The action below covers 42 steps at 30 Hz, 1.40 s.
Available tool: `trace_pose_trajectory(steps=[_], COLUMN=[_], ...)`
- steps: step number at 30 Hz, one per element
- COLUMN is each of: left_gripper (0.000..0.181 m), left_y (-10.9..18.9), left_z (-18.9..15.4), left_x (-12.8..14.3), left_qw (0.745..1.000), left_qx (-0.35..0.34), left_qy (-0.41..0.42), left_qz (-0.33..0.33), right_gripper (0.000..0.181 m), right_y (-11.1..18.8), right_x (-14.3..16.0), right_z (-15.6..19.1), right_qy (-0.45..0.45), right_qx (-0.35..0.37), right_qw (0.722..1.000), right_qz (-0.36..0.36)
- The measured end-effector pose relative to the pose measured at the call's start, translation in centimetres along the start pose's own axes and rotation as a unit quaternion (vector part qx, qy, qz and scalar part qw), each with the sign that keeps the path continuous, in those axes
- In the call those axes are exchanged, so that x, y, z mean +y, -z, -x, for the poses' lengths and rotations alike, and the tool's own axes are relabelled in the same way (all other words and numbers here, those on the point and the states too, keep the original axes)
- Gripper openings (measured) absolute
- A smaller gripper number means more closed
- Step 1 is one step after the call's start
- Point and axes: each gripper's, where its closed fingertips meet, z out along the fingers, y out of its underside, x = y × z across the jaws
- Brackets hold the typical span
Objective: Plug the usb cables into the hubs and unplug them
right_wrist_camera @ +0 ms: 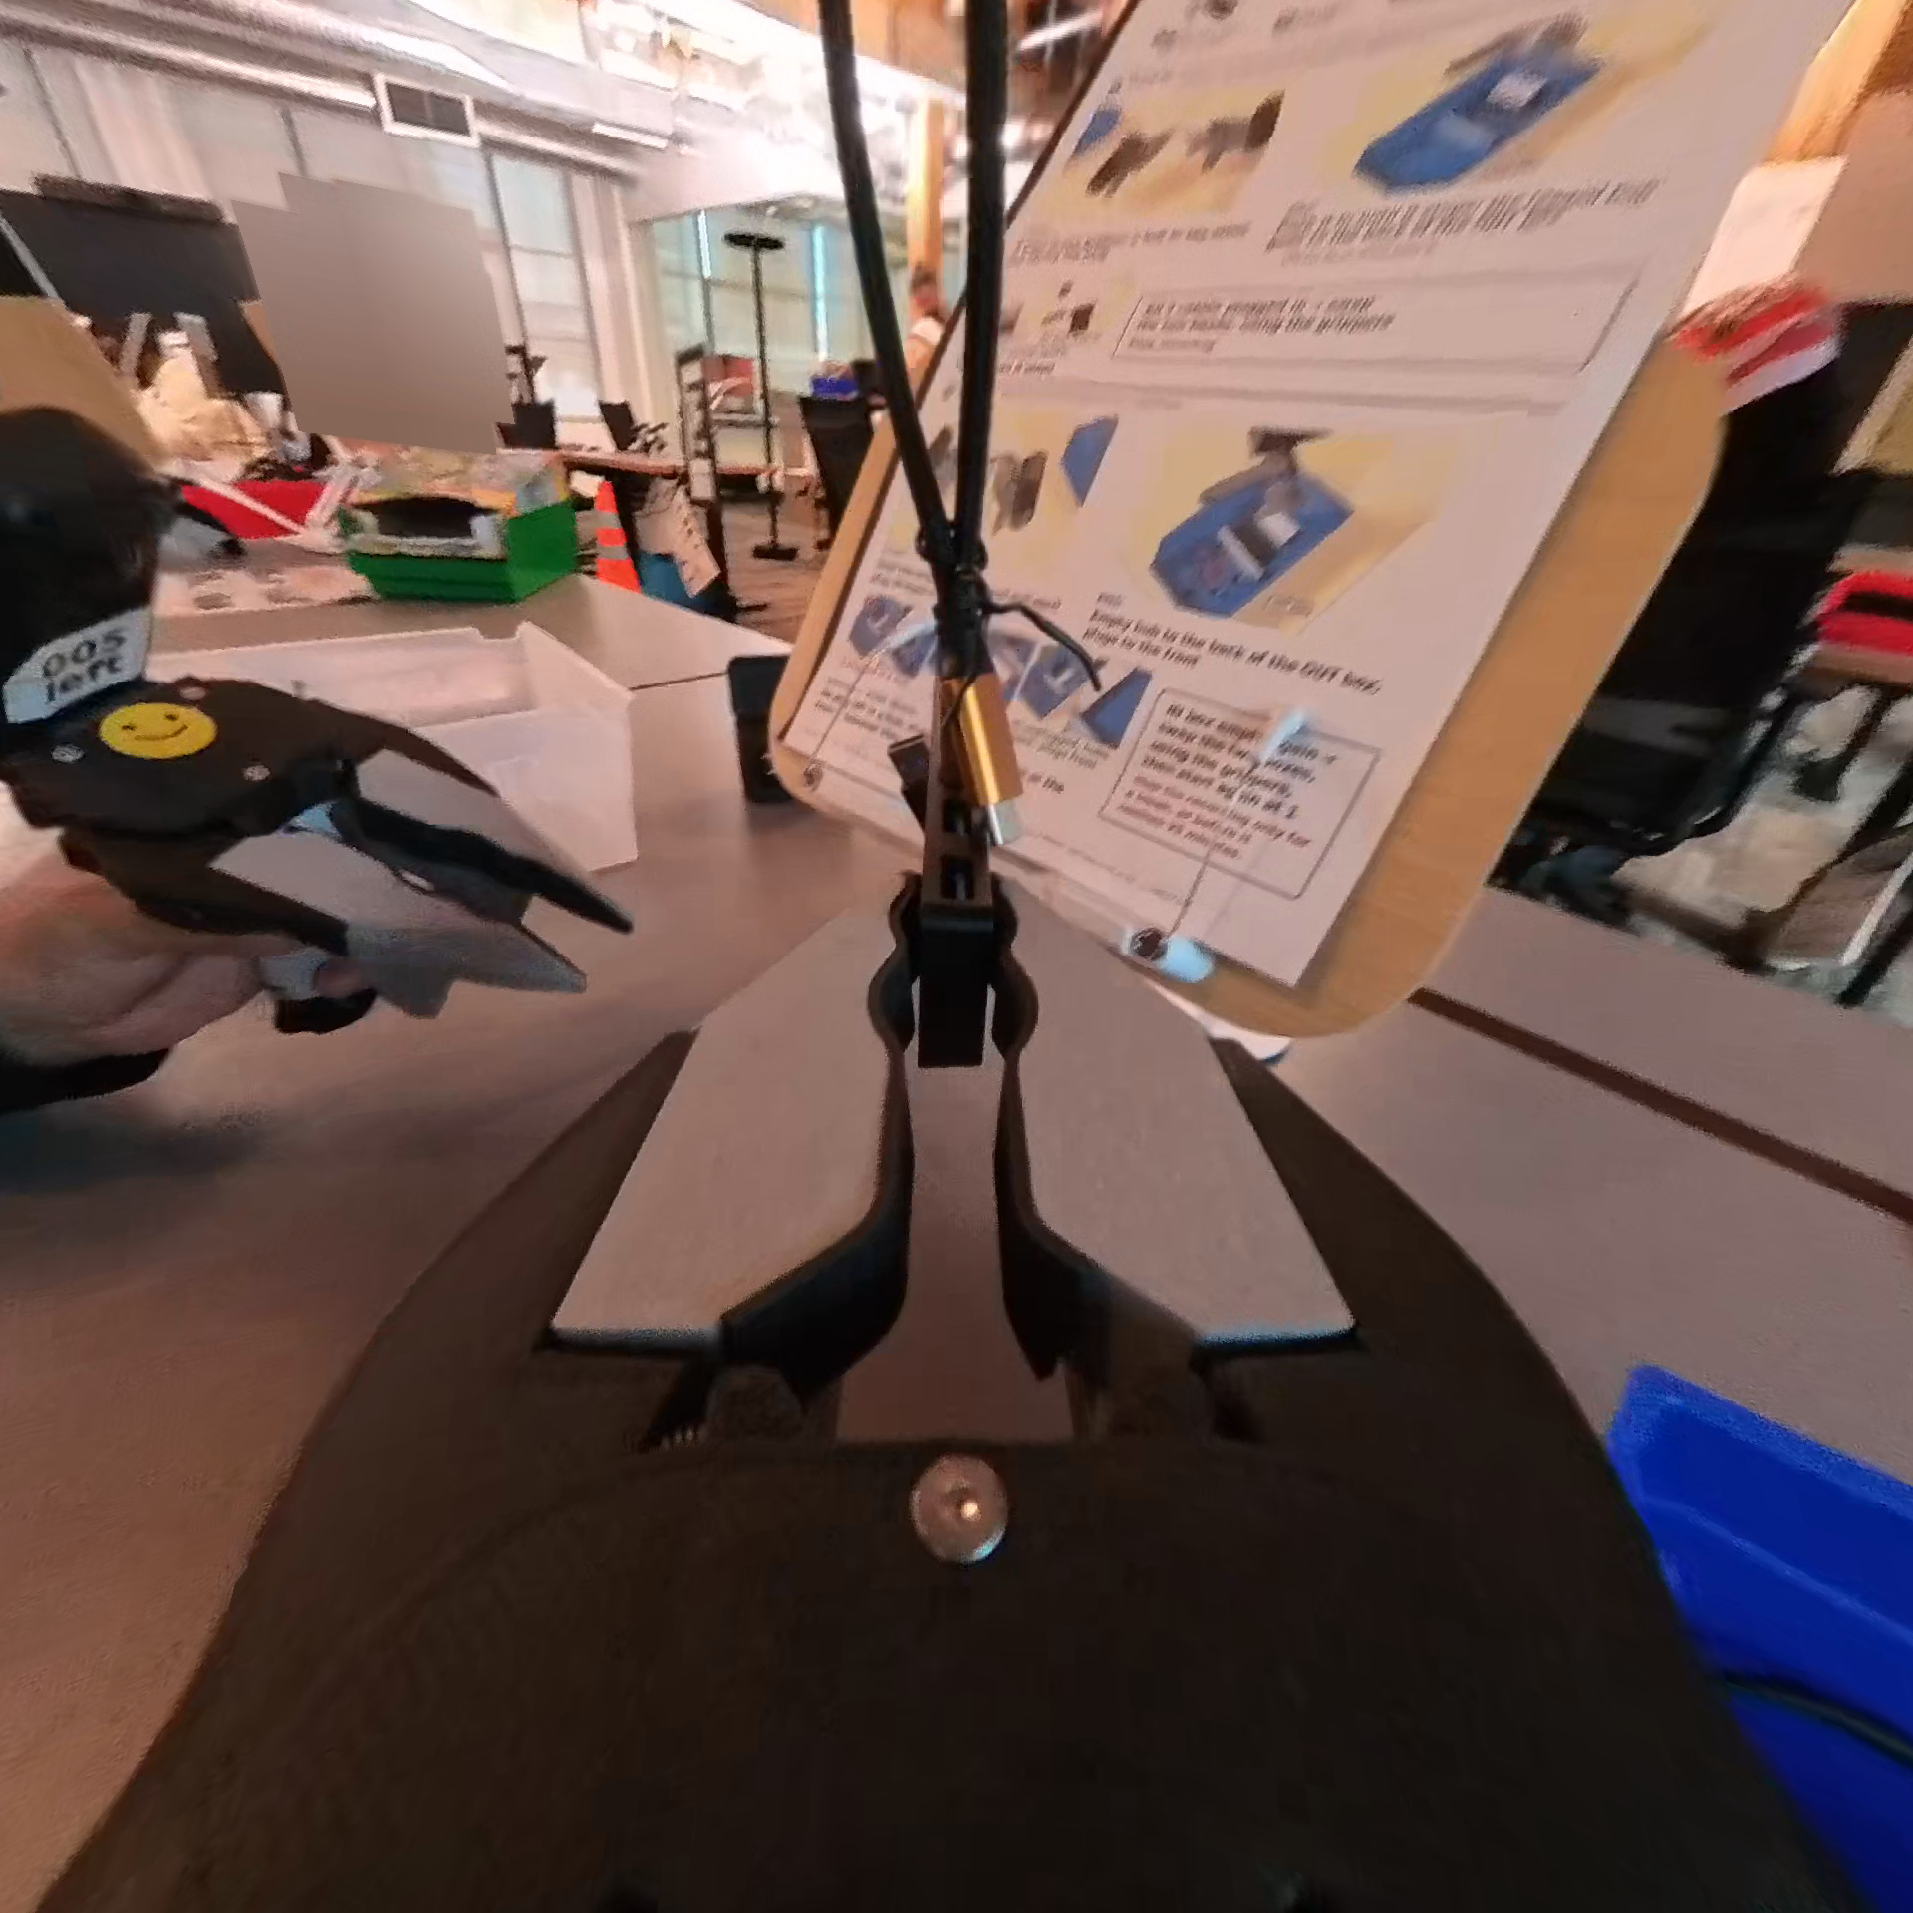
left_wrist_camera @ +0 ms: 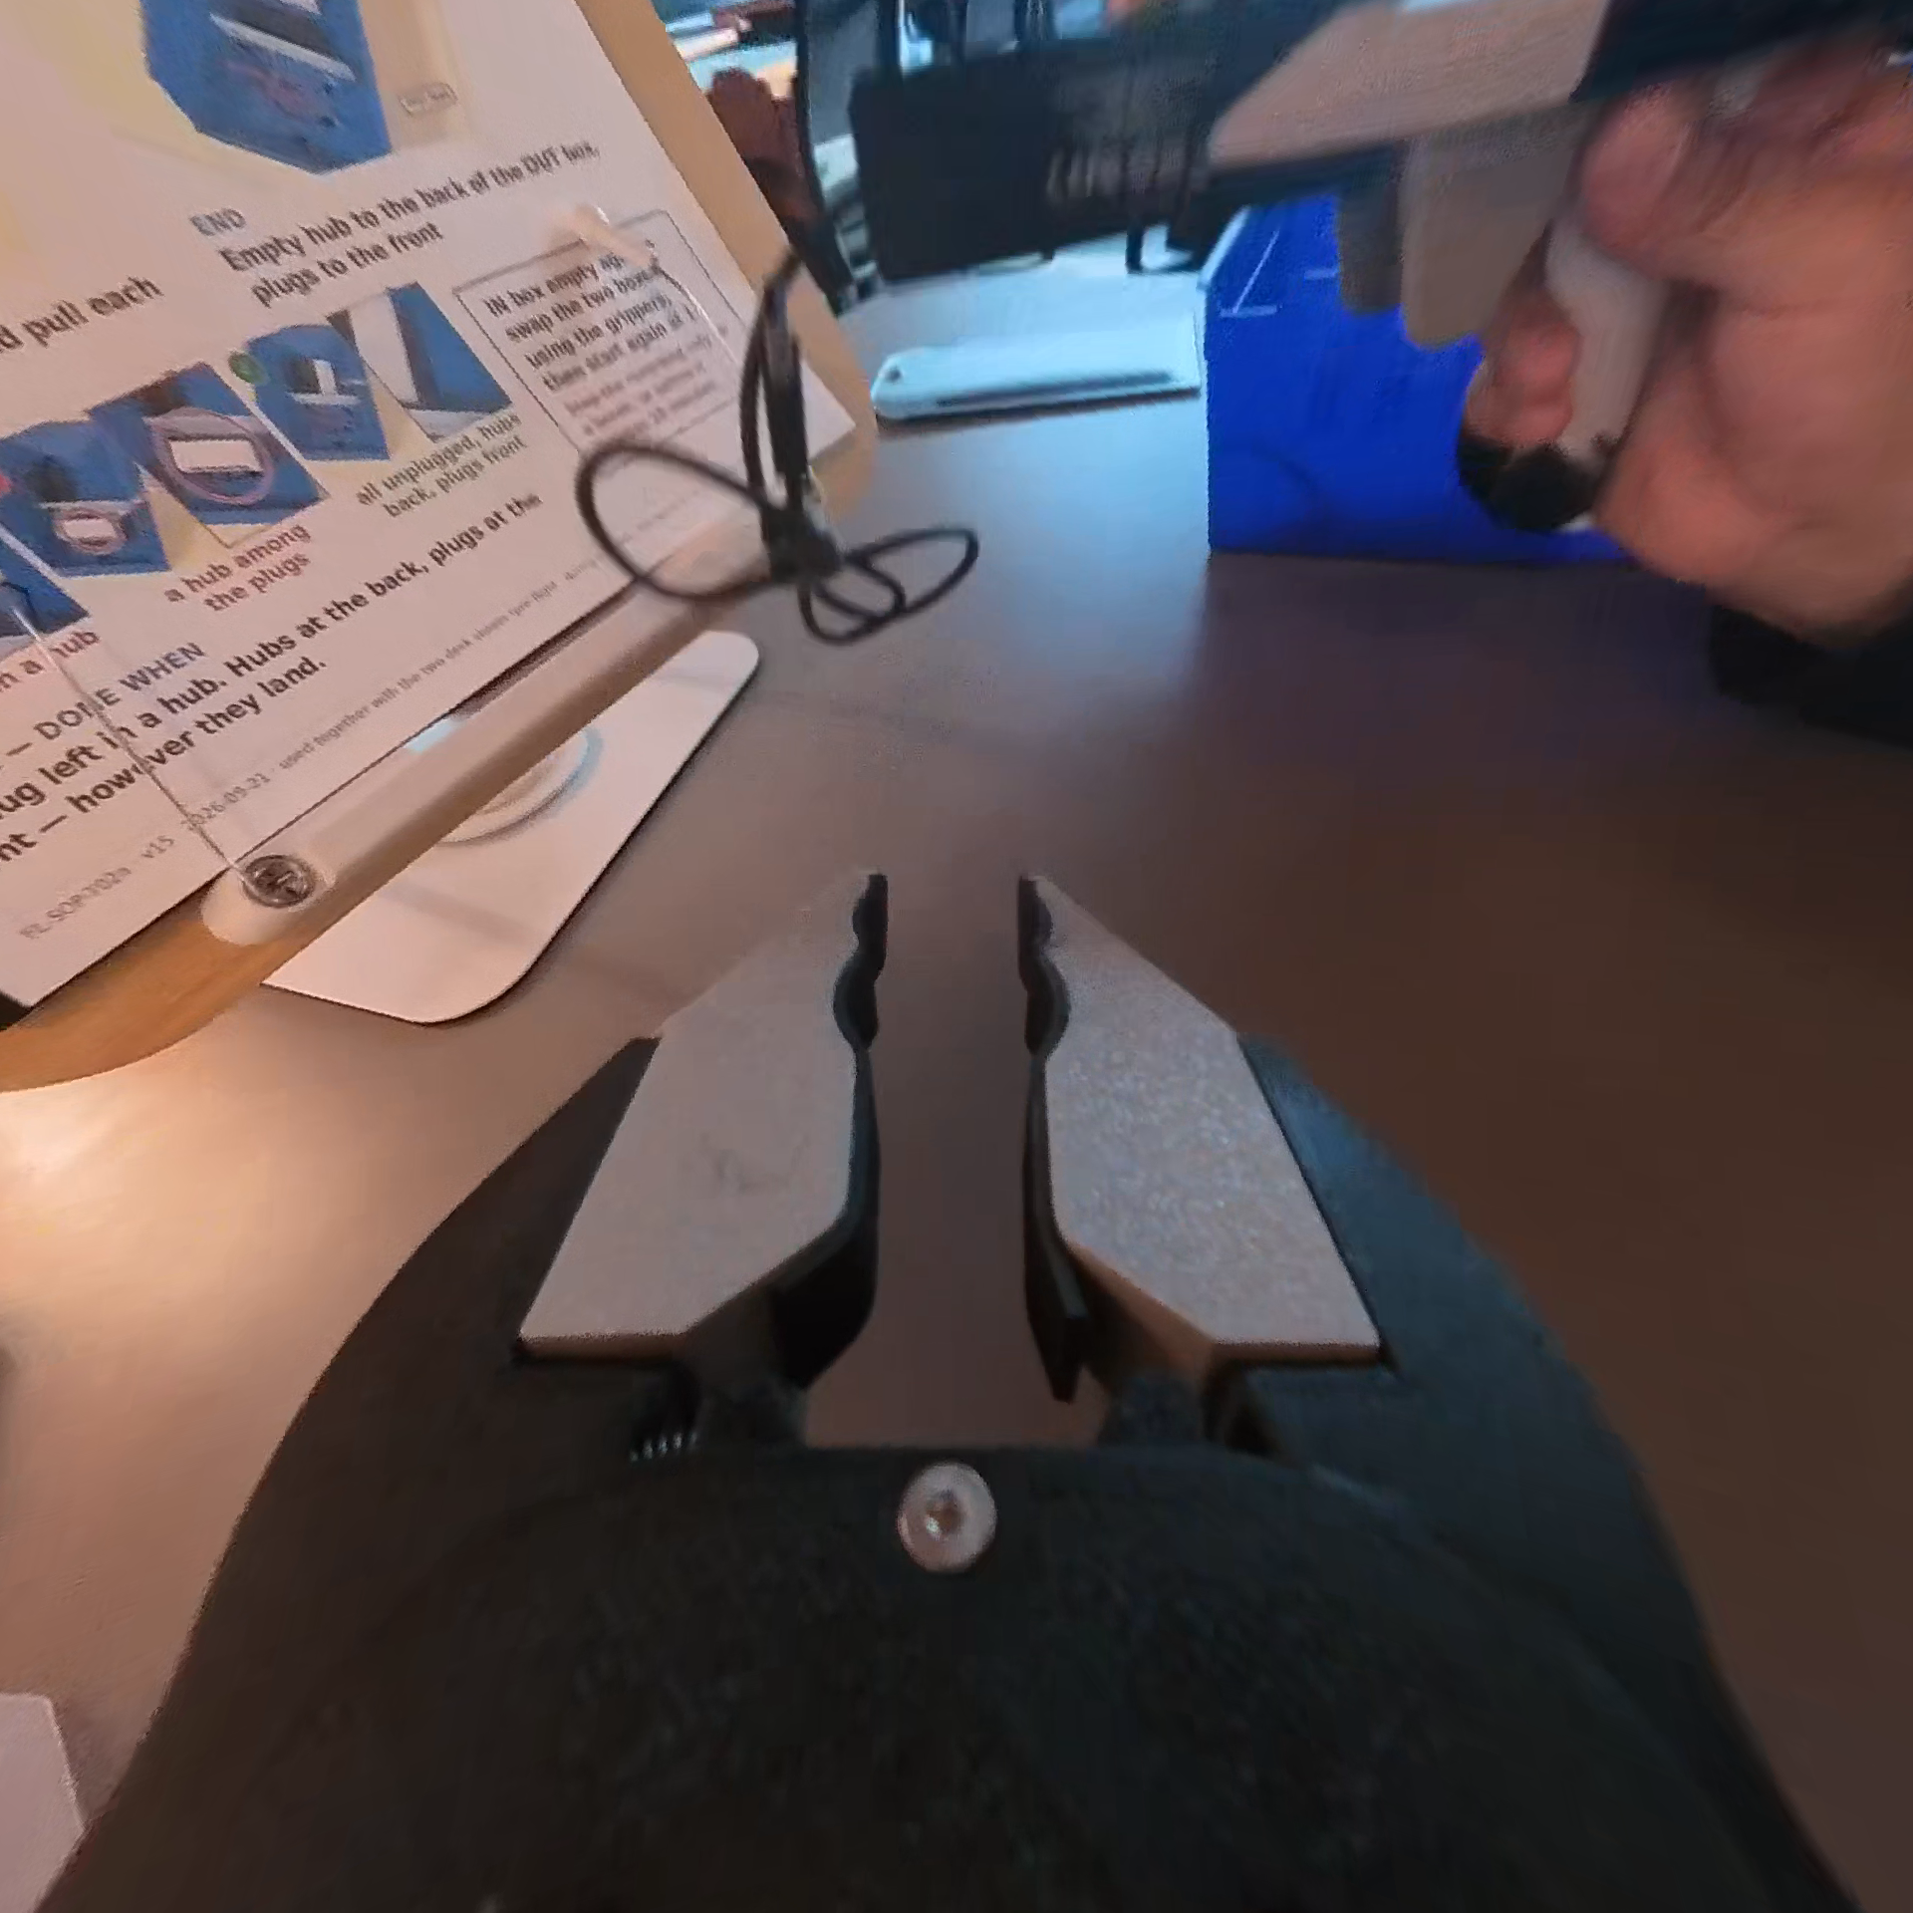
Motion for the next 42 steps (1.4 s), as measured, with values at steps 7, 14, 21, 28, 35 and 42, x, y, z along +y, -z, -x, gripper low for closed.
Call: trace_pose_trajectory(steps=[7, 14, 21, 28, 35, 42], left_gripper=[0.021, 0.021, 0.021, 0.021, 0.021, 0.021], left_y=[-0.5, -0.4, -0.5, -0.6, -0.8, -1.0], left_z=[0.3, 0.2, 0.0, -0.3, -0.4, -0.6], left_x=[1.2, 1.3, 1.8, 1.9, 2.3, 2.6], left_qw=[1.0, 1.0, 0.999, 0.999, 0.999, 0.998], left_qx=[0.004, 0.014, 0.016, 0.02, 0.021, 0.025], left_qy=[0.006, 0.013, 0.013, 0.008, 0.007, 0.006], left_qz=[0.022, 0.025, 0.034, 0.039, 0.048, 0.054], right_gripper=[0.007, 0.007, 0.006, 0.007, 0.007, 0.007], right_y=[3.6, 10.7, 19.2, 22.9, 22.5, 19.2], right_x=[-4.8, -12.7, -17.4, -16.6, -12.7, -5.0], right_z=[-1.5, -2.3, -6.2, -9.1, -11.1, -13.9], right_qy=[0.073, 0.099, 0.102, 0.096, 0.115, 0.226], right_qx=[0.112, 0.17, 0.253, 0.301, 0.329, 0.343], right_qw=[0.989, 0.975, 0.955, 0.946, 0.937, 0.876], right_qz=[-0.059, -0.106, -0.116, -0.068, 0.024, 0.252])
